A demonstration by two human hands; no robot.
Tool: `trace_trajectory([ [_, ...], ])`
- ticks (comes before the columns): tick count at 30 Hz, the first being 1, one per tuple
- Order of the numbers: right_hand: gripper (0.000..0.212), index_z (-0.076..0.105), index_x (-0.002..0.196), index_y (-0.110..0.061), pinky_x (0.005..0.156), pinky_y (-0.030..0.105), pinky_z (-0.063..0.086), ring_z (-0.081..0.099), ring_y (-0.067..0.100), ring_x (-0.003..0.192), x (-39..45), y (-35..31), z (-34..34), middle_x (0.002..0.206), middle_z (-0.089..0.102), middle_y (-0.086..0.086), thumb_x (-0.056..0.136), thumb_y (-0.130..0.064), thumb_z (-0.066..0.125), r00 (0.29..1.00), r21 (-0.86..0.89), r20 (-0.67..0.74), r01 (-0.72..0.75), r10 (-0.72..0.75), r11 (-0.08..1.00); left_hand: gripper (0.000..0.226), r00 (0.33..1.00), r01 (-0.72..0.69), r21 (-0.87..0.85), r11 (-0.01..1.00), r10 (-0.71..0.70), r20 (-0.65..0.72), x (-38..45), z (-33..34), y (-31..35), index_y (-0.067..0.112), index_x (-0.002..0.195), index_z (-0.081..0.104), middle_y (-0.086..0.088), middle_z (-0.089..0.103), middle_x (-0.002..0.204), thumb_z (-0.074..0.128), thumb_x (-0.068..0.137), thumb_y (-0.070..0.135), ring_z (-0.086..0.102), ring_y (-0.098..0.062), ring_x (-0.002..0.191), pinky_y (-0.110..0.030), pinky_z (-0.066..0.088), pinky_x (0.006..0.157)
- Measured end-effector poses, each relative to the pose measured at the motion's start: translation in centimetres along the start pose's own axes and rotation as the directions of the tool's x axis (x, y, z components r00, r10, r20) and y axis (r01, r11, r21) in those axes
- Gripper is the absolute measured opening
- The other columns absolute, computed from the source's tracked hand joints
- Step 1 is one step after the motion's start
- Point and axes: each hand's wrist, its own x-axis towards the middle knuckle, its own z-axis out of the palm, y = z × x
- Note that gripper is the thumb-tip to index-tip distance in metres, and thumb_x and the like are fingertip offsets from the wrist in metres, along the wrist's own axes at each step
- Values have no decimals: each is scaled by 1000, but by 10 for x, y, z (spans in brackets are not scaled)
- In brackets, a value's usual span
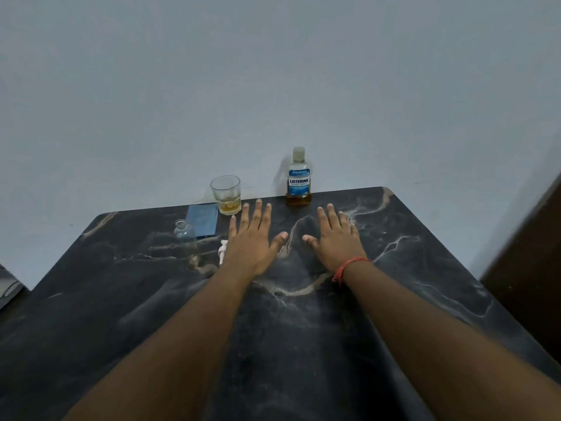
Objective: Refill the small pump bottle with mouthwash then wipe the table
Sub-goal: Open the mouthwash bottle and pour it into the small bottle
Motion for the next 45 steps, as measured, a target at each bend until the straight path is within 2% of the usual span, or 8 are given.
trace_trajectory([
  [5,56,22,155,-18,119,51,25,26,27,148,70,4,11,164,19,4,104,-31,41,994,303,-97,-13,45,953,76,993,109,-236,966,-93,77,77,22,6,22,160,-8,1,-13,168,18,101,63,-11,-22,155,-49,-4,124],
  [10,48,34,152,-15,114,35,31,39,25,140,122,1,13,153,42,9,104,-14,41,977,626,-56,-126,205,769,64,971,238,-624,744,-161,178,132,31,19,26,161,-1,-1,5,169,25,107,49,7,-22,156,-41,10,123],
  [14,38,54,137,-14,93,24,41,57,19,114,149,0,15,129,62,9,102,-8,43,981,663,-102,-55,164,746,52,991,129,-741,659,-101,83,153,42,23,29,160,19,1,37,160,30,109,39,35,-18,146,-33,26,117],
  [18,36,60,133,-15,89,17,37,56,12,106,154,0,15,126,66,6,101,-8,45,976,680,-116,-57,184,731,45,992,95,-787,610,-124,24,161,50,22,32,154,34,4,52,148,34,109,27,46,-13,135,-25,33,108],
  [25,37,60,135,-16,96,18,35,56,19,123,123,-4,10,132,63,5,102,-10,46,981,695,-57,-93,184,713,52,975,190,-780,597,-208,79,125,41,22,33,158,26,0,43,156,36,108,23,41,-17,142,-31,30,118],
  [29,38,60,135,-19,107,27,40,56,17,124,84,-14,6,132,64,1,101,-11,46,986,708,-28,-98,166,699,53,970,210,-777,594,-225,91,80,27,26,32,159,23,0,39,159,36,109,22,37,-18,145,-29,26,117],
  [34,37,60,134,-19,100,24,40,56,16,122,21,-30,-3,131,64,1,102,-10,45,988,724,-22,-88,150,684,54,958,249,-772,585,-267,107,13,13,34,37,158,21,1,41,158,37,108,24,39,-19,143,-36,30,119],
  [45,37,58,136,-20,98,23,38,52,8,118,-74,-39,-12,133,62,-1,102,-10,46,998,744,28,-53,48,666,53,962,211,-799,564,-265,67,-90,-12,44,26,158,25,1,32,162,38,108,16,34,-16,146,-32,30,119],
])
